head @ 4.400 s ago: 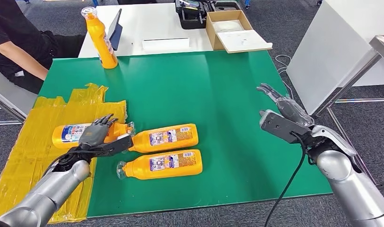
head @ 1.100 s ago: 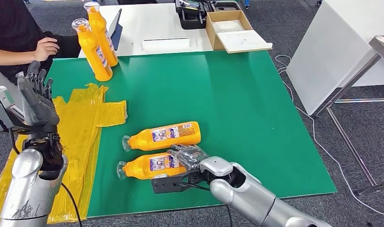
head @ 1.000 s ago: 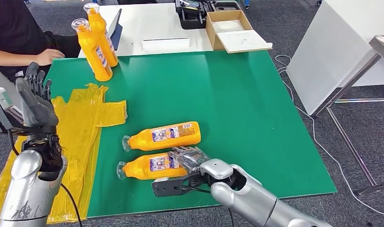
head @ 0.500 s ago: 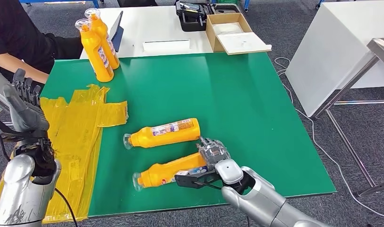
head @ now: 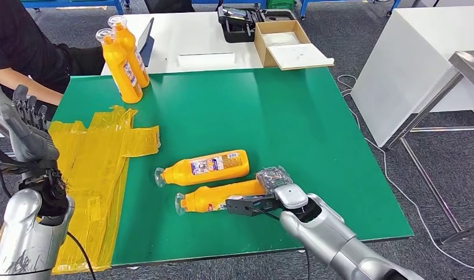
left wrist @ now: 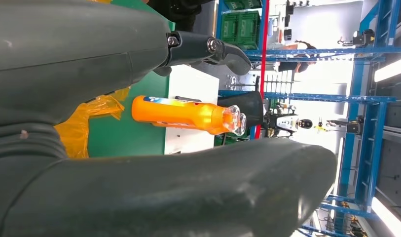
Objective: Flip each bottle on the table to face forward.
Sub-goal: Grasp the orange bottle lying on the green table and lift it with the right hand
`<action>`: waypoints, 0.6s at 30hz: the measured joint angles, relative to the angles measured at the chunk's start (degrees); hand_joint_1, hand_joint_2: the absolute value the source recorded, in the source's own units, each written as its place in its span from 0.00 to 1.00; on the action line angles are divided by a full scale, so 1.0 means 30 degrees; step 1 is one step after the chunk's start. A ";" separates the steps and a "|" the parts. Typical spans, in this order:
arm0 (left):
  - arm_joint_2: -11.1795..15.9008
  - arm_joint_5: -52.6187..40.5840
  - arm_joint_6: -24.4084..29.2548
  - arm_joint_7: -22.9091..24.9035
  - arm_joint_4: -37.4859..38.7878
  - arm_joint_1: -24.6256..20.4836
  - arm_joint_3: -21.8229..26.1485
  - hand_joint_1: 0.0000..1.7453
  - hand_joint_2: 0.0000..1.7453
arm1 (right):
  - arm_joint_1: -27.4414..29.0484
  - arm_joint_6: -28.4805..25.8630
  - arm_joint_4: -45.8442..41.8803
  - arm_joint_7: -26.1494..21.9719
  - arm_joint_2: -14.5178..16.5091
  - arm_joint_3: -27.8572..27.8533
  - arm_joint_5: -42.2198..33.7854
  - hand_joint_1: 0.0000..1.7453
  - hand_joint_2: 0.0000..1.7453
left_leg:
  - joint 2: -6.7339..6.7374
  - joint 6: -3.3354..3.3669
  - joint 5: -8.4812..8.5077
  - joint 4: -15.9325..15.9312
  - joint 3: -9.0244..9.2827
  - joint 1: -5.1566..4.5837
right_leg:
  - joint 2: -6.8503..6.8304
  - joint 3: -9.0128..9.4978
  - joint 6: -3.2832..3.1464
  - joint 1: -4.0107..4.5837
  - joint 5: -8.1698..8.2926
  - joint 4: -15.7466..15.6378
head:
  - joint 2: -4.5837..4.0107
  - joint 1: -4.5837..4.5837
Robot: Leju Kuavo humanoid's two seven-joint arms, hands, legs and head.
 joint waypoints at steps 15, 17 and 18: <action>0.0000 -0.0017 -0.0270 -0.0036 0.0228 -0.0201 0.0025 0.00 0.00 | -0.0212 0.1582 -0.0456 -0.0938 -0.0155 -0.1308 -0.5994 1.00 1.00 | 0.0028 -0.0014 -0.0010 0.0004 -0.0001 0.0009 | 0.0002 0.0006 0.0044 0.0006 0.0033 -0.0001 | 0.0000 -0.0002; 0.0020 -0.0024 -0.0322 -0.0042 0.0242 -0.0190 0.0078 0.00 0.00 | 0.0224 0.2220 -0.1748 -0.0907 -0.0524 -0.1867 -0.8261 1.00 1.00 | 0.0016 -0.0011 -0.0004 0.0009 -0.0048 0.0007 | 0.0000 0.0054 0.0066 0.0005 0.0048 0.0004 | 0.0000 0.0000; 0.0053 -0.0024 -0.0359 -0.0047 0.0242 -0.0174 0.0120 0.00 0.00 | 0.0560 0.2460 -0.2545 -0.0878 -0.0733 -0.2197 -0.9286 1.00 1.00 | 0.0010 0.0000 0.0009 0.0012 -0.0092 0.0005 | -0.0001 0.0069 0.0084 0.0005 0.0060 0.0008 | 0.0000 0.0002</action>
